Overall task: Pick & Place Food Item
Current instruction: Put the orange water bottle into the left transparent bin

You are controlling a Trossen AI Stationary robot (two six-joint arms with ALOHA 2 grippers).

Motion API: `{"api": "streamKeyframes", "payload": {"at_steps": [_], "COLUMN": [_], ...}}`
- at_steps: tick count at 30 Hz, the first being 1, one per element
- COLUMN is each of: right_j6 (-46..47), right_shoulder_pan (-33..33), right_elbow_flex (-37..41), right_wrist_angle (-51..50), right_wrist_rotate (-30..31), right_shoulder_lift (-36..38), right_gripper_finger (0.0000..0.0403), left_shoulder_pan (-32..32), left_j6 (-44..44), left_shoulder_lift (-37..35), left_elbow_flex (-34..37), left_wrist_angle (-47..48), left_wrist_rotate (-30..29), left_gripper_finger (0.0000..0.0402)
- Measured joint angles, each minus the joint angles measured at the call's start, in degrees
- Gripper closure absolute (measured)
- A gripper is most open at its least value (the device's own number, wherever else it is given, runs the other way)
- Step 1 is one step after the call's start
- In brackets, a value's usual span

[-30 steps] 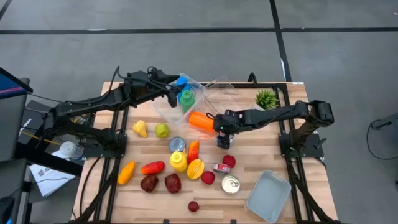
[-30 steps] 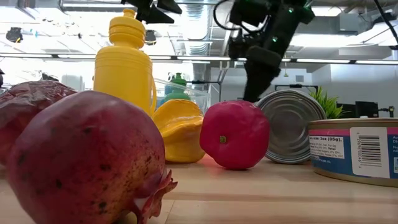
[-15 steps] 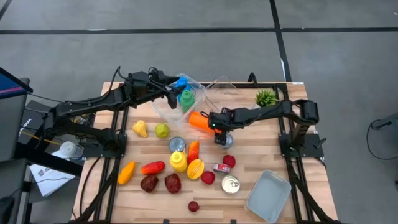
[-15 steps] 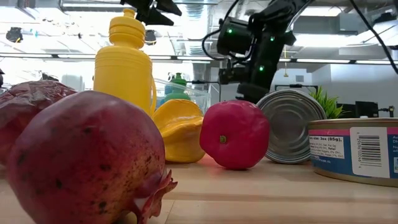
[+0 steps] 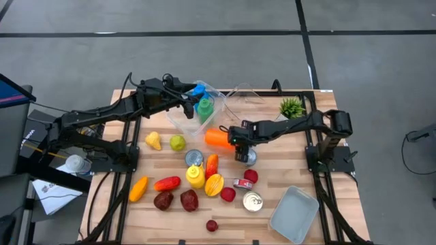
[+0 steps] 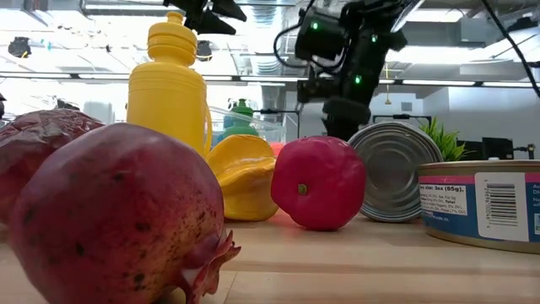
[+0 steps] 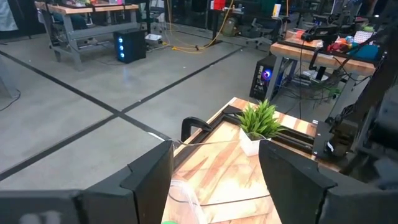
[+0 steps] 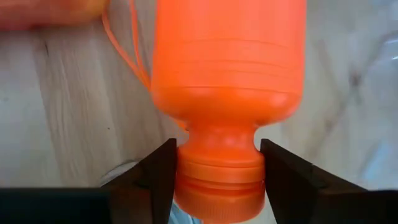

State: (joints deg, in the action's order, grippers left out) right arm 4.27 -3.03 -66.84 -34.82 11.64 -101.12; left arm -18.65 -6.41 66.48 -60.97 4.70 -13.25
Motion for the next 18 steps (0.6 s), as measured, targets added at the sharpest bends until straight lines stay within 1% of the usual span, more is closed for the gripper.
{"api": "streamKeyframes", "payload": {"at_steps": [3, 8, 11, 15, 18], "right_j6": [-0.48, -0.62, 0.30, 1.40, 1.74], "right_shoulder_pan": [0.02, 0.04, -0.27, -0.55, -0.43], "right_elbow_flex": [-1.29, -4.20, -6.29, -8.47, -8.97], "right_wrist_angle": [-3.35, -10.27, -13.92, -17.01, -18.55], "right_wrist_rotate": [-0.47, -1.22, -1.08, -1.03, -1.01], "right_shoulder_lift": [3.44, 10.26, 14.17, 17.14, 18.23], "right_gripper_finger": [0.0216, 0.0216, 0.0216, 0.0216, 0.0216], "left_shoulder_pan": [-0.02, 0.00, 0.82, 3.73, 5.92], "left_j6": [-0.25, -3.11, -4.72, -5.09, -5.02], "left_shoulder_lift": [0.00, 0.00, 0.00, 0.00, 0.00], "left_elbow_flex": [0.00, 0.00, 0.00, -0.02, -0.02], "left_wrist_angle": [-0.17, -0.04, -0.07, -0.80, 0.33], "left_wrist_rotate": [3.93, 15.84, 21.34, 23.23, 23.34], "left_gripper_finger": [0.0173, 0.0168, 0.0167, 0.0166, 0.0166]}}
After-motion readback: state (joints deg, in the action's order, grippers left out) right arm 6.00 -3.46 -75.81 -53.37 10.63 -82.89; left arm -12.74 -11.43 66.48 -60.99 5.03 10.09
